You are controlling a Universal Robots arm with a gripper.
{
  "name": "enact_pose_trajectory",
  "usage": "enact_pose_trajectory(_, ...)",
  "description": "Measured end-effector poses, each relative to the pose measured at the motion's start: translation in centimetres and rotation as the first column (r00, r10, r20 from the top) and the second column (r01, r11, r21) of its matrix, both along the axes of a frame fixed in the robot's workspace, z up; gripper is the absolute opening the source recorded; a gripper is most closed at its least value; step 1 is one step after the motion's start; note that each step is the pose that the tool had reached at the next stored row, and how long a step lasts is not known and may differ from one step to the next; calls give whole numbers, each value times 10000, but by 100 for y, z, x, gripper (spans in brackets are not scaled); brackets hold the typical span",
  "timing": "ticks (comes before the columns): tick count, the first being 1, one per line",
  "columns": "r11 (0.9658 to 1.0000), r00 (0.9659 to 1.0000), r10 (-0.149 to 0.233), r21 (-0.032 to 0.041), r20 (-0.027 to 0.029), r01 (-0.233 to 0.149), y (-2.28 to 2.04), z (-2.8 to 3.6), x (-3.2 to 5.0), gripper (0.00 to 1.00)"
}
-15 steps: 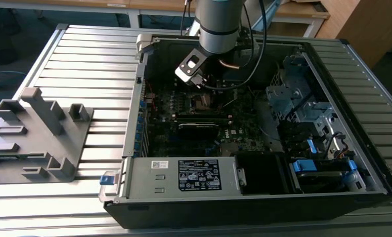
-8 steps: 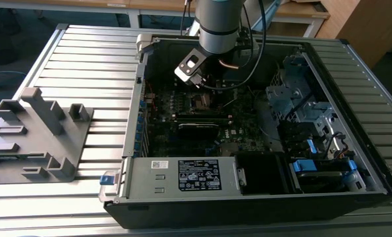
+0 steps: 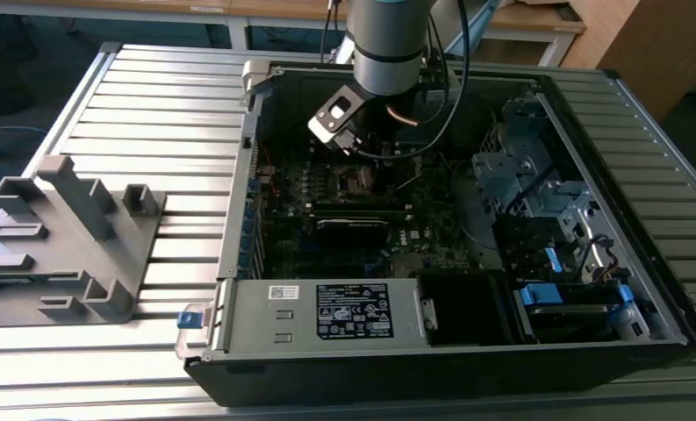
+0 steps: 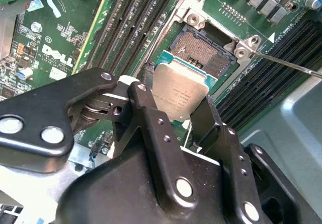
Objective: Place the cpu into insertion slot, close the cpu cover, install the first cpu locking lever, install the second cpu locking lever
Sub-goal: 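Place the cpu into insertion slot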
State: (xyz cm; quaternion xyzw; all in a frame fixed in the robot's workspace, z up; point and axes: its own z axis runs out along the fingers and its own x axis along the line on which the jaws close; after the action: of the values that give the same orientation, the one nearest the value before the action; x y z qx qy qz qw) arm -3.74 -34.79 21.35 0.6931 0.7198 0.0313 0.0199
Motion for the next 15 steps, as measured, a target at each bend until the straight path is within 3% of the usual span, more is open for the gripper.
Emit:
enact_pose_trajectory(2,10000,10000,-4,0,-20,4,0,-1,0,54)
enact_pose_trajectory(5,10000,9998,-3,-1,-213,3,0,-3,0,54)
enact_pose_trajectory(6,10000,9997,-3,-2,-245,3,0,-3,-1,54)
enact_pose_trajectory(9,10000,9996,-3,-1,-285,3,0,-4,0,54)
enact_pose_trajectory(15,10000,9996,-3,4,-291,3,2,-9,-20,54)
